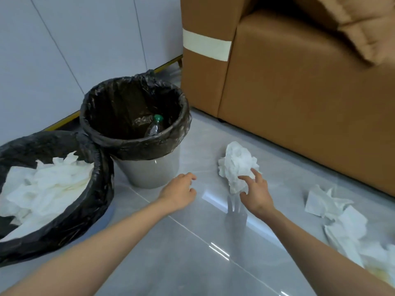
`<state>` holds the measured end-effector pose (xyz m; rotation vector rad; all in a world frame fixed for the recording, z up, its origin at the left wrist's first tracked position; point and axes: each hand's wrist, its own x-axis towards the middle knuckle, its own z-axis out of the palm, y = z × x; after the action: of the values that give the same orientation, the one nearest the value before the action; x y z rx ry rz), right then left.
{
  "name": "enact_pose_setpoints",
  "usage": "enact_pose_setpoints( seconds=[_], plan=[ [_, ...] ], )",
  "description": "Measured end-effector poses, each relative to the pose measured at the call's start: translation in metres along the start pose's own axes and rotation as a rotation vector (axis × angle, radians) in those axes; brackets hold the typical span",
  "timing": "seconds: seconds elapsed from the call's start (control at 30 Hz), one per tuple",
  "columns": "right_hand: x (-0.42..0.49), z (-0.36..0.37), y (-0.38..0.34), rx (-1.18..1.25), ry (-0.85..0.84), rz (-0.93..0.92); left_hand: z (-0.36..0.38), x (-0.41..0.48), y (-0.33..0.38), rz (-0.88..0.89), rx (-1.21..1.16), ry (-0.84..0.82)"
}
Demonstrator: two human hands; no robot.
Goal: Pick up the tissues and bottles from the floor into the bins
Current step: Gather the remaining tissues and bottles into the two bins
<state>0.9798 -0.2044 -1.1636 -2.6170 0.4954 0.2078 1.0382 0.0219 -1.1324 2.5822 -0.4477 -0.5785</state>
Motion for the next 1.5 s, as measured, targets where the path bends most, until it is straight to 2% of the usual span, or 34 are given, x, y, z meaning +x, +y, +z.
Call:
enact_pose_setpoints(
  seconds=[0.2, 0.4, 0.7, 0.83, 0.9, 1.0, 1.17, 1.27, 1.37, 1.5],
  plan=[
    [0.021, 0.001, -0.006, -0.079, -0.039, -0.129, 0.006, 0.032, 0.0, -0.073, -0.128, -0.023],
    [0.041, 0.004, -0.005, -0.062, -0.153, -0.032, 0.016, 0.044, 0.003, -0.066, -0.196, -0.017],
    [0.042, -0.002, -0.004, 0.042, 0.0, -0.068, 0.027, 0.037, 0.005, -0.093, -0.327, 0.009],
    [0.046, 0.0, -0.009, -0.043, -0.223, -0.075, 0.03, 0.03, 0.008, -0.073, -0.342, -0.005],
    [0.049, 0.014, -0.008, -0.061, -0.342, -0.02, 0.029, 0.028, 0.008, -0.068, -0.347, -0.008],
    [0.043, 0.043, 0.0, -0.149, -0.446, -0.026, 0.03, 0.027, 0.008, -0.073, -0.345, -0.022],
    [0.027, 0.057, 0.011, -0.159, -0.283, -0.1, 0.034, 0.021, 0.005, -0.082, -0.341, -0.042],
    [0.013, 0.056, 0.011, -0.155, -0.293, -0.135, 0.037, 0.016, -0.002, -0.088, -0.351, -0.046],
    [-0.002, 0.059, 0.012, -0.079, -0.338, -0.136, 0.043, 0.01, -0.009, -0.112, -0.368, -0.051],
    [-0.011, 0.052, 0.001, 0.251, -0.323, -0.08, 0.052, 0.0, -0.014, -0.068, -0.403, -0.083]
  ],
)
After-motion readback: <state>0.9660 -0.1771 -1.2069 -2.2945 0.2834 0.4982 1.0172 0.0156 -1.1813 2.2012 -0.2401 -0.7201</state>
